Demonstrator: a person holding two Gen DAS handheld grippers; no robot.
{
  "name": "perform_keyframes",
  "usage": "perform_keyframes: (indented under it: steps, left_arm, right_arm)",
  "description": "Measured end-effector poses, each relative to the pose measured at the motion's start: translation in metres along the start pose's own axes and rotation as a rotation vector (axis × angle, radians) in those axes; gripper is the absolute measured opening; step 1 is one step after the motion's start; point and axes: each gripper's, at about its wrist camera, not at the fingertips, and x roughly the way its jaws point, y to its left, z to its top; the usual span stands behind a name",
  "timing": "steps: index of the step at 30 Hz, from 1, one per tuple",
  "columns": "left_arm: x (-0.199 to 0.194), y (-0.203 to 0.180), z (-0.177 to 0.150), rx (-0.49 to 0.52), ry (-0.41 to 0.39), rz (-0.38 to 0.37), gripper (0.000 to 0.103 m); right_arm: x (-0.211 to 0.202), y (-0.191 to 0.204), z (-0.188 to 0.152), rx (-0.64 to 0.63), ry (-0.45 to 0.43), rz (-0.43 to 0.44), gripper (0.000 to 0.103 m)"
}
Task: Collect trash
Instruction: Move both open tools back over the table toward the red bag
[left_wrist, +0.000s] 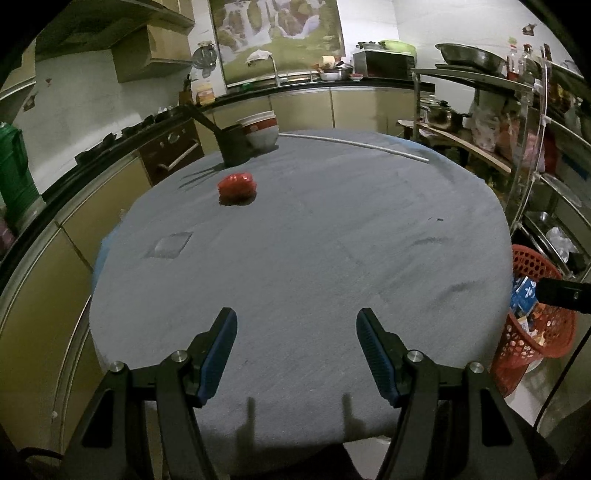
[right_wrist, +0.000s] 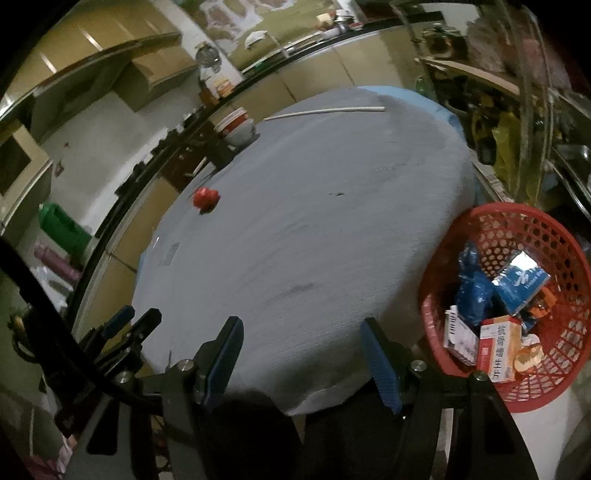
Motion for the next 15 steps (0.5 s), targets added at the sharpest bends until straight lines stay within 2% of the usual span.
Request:
perform_keyframes:
  steps: [15]
  left_arm:
    - [-0.005, 0.030, -0.018, -0.010, -0.019, -0.001, 0.068]
  right_arm:
    - [0.024, 0.054, -0.016, -0.117, 0.072, -0.023, 0.069]
